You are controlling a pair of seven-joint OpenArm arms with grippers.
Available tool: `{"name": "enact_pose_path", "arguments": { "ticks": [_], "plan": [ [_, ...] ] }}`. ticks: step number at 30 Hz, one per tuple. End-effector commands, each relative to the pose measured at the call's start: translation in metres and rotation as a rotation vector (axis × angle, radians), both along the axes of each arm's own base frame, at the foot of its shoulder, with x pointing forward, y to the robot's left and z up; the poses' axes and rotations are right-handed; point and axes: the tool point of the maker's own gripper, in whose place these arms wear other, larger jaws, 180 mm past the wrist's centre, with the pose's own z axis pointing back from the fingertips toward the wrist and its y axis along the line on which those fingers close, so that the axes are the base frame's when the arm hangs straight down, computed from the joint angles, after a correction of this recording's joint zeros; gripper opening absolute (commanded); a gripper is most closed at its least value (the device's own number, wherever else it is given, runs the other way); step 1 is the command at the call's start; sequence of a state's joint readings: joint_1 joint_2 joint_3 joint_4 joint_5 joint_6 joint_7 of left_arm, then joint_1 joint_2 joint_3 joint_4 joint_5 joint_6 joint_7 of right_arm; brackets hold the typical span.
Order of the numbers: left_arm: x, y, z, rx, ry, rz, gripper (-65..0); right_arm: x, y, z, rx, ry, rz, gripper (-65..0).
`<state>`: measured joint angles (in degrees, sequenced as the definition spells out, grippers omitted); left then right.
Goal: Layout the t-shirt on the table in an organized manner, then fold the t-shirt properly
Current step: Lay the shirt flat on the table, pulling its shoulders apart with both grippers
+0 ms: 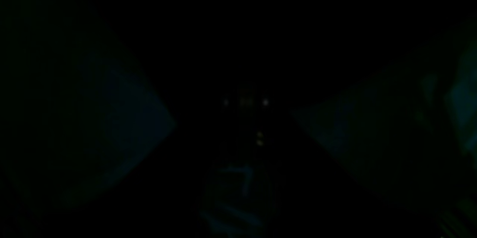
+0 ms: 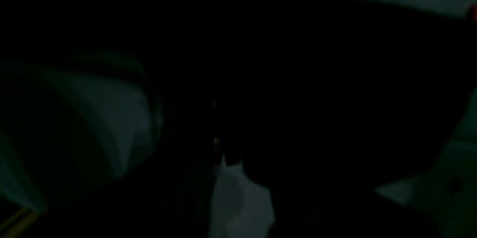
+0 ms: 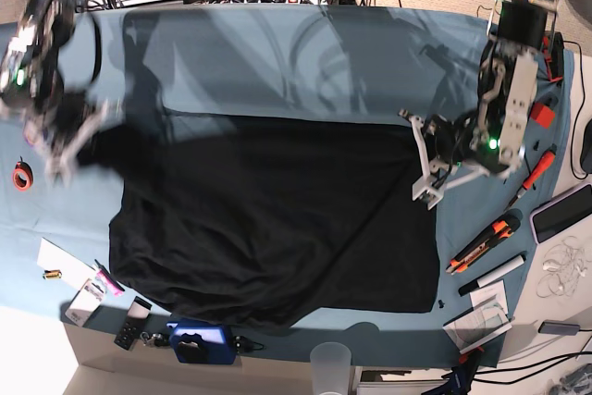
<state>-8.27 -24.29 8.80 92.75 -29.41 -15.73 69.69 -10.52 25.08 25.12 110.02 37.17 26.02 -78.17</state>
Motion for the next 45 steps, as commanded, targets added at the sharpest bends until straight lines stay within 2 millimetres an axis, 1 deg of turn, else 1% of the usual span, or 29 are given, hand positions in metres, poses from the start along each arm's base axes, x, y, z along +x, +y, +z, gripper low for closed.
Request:
{"name": "enact_pose_path", "arguments": {
  "ticks": [1, 6, 9, 13, 15, 18, 22, 25, 30, 32, 37, 42, 45],
  "plan": [
    [-0.009, 0.01, -0.006, 0.047, 0.041, -0.001, -65.0, 0.0, -0.005, 0.008, -0.019, -0.018, 0.006, -65.0],
    [-0.027, 0.026, -0.013, 0.099, 0.063, -0.006, -65.0, -0.035, -0.014, -0.009, 0.0, 0.061, -0.024, -65.0],
    [-0.037, 0.038, -0.012, 0.141, 0.058, -0.014, -65.0, -0.055, -0.013, -0.014, 0.039, 0.096, -0.007, -65.0],
    [-0.051, 0.051, -0.009, 0.205, 0.045, -0.03, -65.0, -0.076, -0.015, -0.017, 0.073, 0.125, -0.005, -65.0],
    [-0.061, 0.057, -0.01, 0.234, 0.049, -0.03, -65.0, -0.086, -0.017, -0.019, 0.079, 0.145, -0.003, -65.0],
    [-0.078, 0.062, -0.015, 0.275, 0.064, -0.032, -65.0, -0.1, -0.013, -0.024, 0.099, 0.175, 0.015, -65.0],
    [-0.098, 0.068, -0.019, 0.33, 0.074, -0.023, -65.0, -0.112, -0.004, -0.028, 0.129, 0.199, 0.06, -65.0],
    [-0.11, 0.077, -0.021, 0.391, 0.074, -0.009, -65.0, -0.12, 0.003, -0.032, 0.159, 0.212, 0.068, -65.0],
    [-0.129, 0.087, -0.025, 0.457, 0.09, -0.006, -65.0, -0.139, 0.018, -0.044, 0.209, 0.24, 0.07, -65.0],
    [-0.131, 0.092, -0.026, 0.484, 0.09, -0.002, -65.0, -0.146, 0.024, -0.046, 0.228, 0.249, 0.087, -65.0],
    [-0.133, 0.106, -0.024, 0.554, 0.075, 0.044, -65.0, -0.162, 0.025, -0.05, 0.24, 0.291, 0.084, -65.0],
    [-0.151, 0.108, -0.03, 0.569, 0.112, 0.034, -65.0, -0.178, 0.027, -0.053, 0.239, 0.332, 0.106, -65.0],
    [-0.158, 0.108, -0.033, 0.569, 0.128, 0.029, -65.0, -0.179, 0.028, -0.053, 0.249, 0.323, 0.109, -65.0]
  ]
}}
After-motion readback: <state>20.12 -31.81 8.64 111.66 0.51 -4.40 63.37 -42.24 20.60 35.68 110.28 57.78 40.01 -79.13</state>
